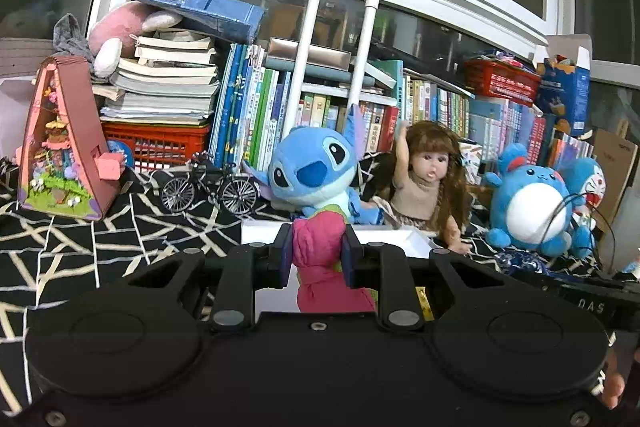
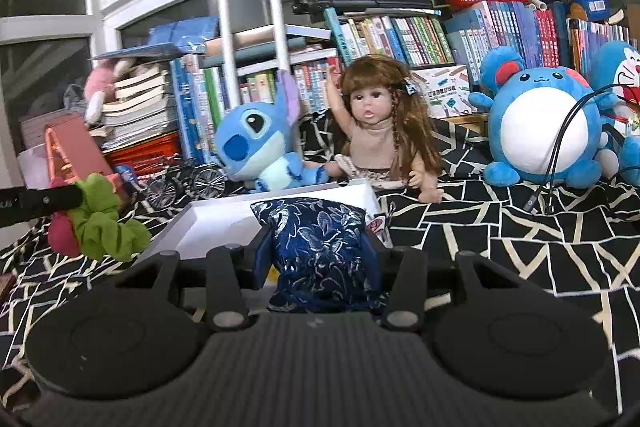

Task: Organize soft objects
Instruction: 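Carry the scrunchie with the left tool while the right tool carries the pouch into the box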

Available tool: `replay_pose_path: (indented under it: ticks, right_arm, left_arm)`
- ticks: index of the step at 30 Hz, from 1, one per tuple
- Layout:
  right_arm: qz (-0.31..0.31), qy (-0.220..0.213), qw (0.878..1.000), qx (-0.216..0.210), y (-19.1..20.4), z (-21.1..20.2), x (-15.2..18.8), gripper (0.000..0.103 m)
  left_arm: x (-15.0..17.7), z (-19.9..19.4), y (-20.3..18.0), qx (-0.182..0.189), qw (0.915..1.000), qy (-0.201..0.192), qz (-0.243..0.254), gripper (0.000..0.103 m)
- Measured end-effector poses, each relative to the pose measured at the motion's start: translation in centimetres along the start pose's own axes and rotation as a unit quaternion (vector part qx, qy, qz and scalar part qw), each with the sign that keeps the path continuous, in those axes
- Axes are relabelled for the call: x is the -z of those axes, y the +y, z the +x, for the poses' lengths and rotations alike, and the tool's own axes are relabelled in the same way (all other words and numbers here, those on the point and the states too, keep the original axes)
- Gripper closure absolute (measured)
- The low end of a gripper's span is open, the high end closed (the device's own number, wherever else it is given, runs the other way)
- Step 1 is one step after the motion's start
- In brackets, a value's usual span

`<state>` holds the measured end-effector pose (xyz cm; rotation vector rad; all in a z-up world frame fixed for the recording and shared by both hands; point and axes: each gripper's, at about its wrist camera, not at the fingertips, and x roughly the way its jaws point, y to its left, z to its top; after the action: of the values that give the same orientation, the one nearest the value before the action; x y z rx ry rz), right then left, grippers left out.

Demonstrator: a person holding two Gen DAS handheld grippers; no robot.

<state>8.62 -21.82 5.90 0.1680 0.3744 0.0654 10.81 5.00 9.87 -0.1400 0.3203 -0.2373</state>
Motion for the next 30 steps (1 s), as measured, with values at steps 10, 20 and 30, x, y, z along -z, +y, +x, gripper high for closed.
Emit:
replay_pose_path:
  ticks: [10, 20, 30]
  right_arm:
    - [0.078, 0.073, 0.994, 0.005, -3.2, 7.4, -2.7, 0.053]
    - [0.124, 0.129, 0.984, 0.002, -3.8, 12.6, -2.1, 0.053]
    - [0.123, 0.141, 0.982, 0.010, -3.0, 14.1, -1.8, 0.054]
  left_arm:
    - [-0.9, 7.1, 0.2, -0.019, 0.9996, 0.022, 0.000, 0.080]
    - [0.4, 13.4, 1.7, -0.020, 0.9953, 0.079, -0.052, 0.080]
    - [1.9, 14.9, 2.0, -0.021, 0.9930, 0.102, -0.055, 0.080]
